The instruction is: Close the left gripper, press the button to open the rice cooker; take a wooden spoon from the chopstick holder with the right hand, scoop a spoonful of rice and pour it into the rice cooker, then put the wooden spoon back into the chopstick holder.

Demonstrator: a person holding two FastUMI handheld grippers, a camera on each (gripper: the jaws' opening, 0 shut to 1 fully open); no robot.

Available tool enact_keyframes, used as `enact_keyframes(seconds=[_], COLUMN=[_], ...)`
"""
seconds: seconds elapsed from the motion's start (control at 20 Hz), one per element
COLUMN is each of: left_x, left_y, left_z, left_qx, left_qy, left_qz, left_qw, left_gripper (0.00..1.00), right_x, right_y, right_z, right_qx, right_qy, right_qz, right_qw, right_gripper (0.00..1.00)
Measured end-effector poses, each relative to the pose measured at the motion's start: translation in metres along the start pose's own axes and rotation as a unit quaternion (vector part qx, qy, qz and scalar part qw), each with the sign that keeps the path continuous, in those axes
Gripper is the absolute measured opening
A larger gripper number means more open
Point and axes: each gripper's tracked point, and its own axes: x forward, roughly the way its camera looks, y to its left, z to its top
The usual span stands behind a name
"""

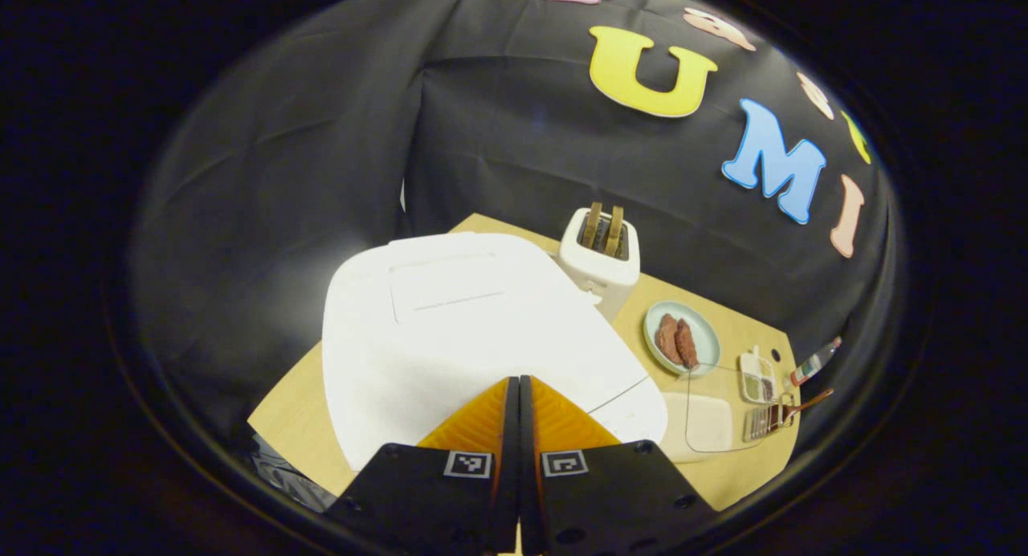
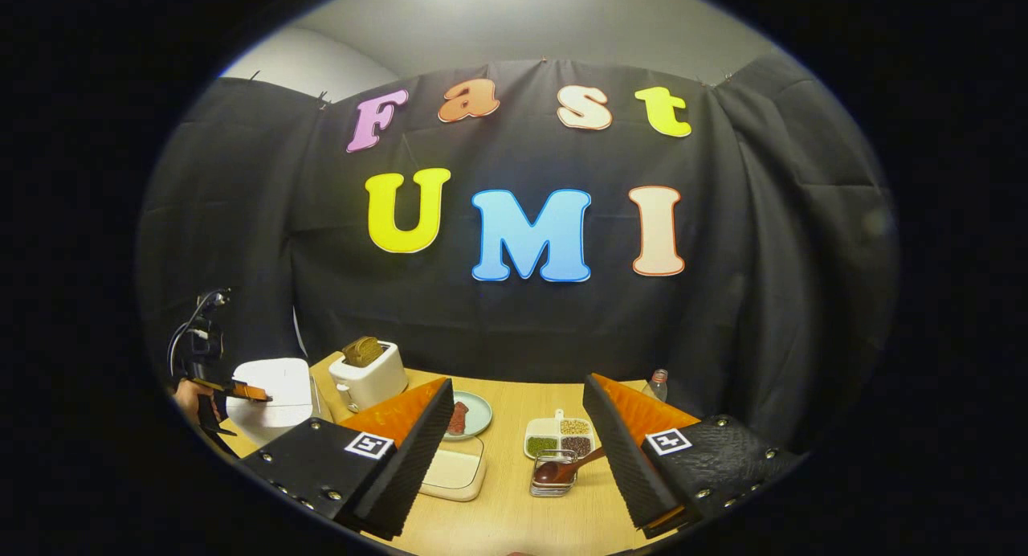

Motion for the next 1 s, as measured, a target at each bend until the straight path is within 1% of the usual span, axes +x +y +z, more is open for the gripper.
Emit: enact_keyframes(seconds=[0.05,0.1,0.15,0.2,0.25,0.3,0.35,0.4,0.5,0.6,0.65,0.7,0.75,0.85,0.9,0.95,1.0], left_x=[-0.005,-0.01,-0.021,-0.035,-0.051,-0.065,-0.084,-0.098,-0.131,-0.153,-0.166,-0.177,-0.186,-0.201,-0.205,-0.212,-0.219], left_y=[0.0,0.0,-0.004,-0.014,-0.02,-0.025,-0.029,-0.041,-0.068,-0.087,-0.101,-0.115,-0.13,-0.155,-0.167,-0.178,-0.19], left_z=[0.004,0.014,0.032,0.054,0.075,0.091,0.108,0.114,0.124,0.127,0.129,0.127,0.124,0.117,0.113,0.11,0.104], left_qx=[0.004,0.011,0.021,0.033,0.05,0.067,0.076,0.078,0.082,0.095,0.101,0.103,0.105,0.106,0.112,0.121,0.132], left_qy=[-0.007,-0.031,-0.068,-0.107,-0.148,-0.187,-0.219,-0.237,-0.27,-0.298,-0.31,-0.32,-0.329,-0.341,-0.35,-0.36,-0.367], left_qz=[0.002,0.005,0.005,-0.002,-0.001,0.003,0.005,-0.009,-0.037,-0.047,-0.056,-0.065,-0.078,-0.096,-0.101,-0.106,-0.112], left_qw=[1.0,0.999,0.997,0.994,0.988,0.98,0.973,0.968,0.959,0.949,0.944,0.94,0.935,0.929,0.924,0.919,0.914], left_gripper=[0.09,0.09,0.09,0.13,0.25,0.46,0.53,0.69,0.77,0.82,0.82,0.86,0.87,0.87,0.94,0.97,0.96], right_x=[0.001,0.001,0.002,0.002,0.004,0.005,0.007,0.007,0.007,0.007,0.006,0.006,0.007,0.008,0.007,0.008,0.008], right_y=[0.001,0.002,0.002,0.0,0.0,0.0,0.0,-0.001,-0.003,-0.006,-0.009,-0.012,-0.016,-0.028,-0.034,-0.041,-0.049], right_z=[0.002,0.002,0.003,0.004,0.004,0.0,-0.001,-0.002,-0.001,-0.003,-0.003,-0.003,-0.006,-0.014,-0.017,-0.021,-0.025], right_qx=[0.001,0.002,0.001,0.0,0.003,0.006,0.01,0.013,0.017,0.018,0.02,0.022,0.025,0.032,0.037,0.042,0.046], right_qy=[-0.001,-0.002,-0.004,-0.006,-0.005,-0.003,-0.001,-0.002,-0.009,-0.012,-0.014,-0.016,-0.017,-0.012,-0.012,-0.013,-0.013], right_qz=[0.001,0.002,0.002,-0.001,-0.003,-0.004,-0.005,-0.005,-0.008,-0.011,-0.013,-0.016,-0.02,-0.035,-0.043,-0.052,-0.063], right_qw=[1.0,1.0,1.0,1.0,1.0,1.0,1.0,1.0,1.0,1.0,1.0,0.999,0.999,0.999,0.998,0.998,0.997], right_gripper=[0.99,0.98,0.98,0.99,0.99,0.99,0.99,0.99,0.98,0.98,0.98,0.98,0.98,0.99,0.94,0.99,0.99])
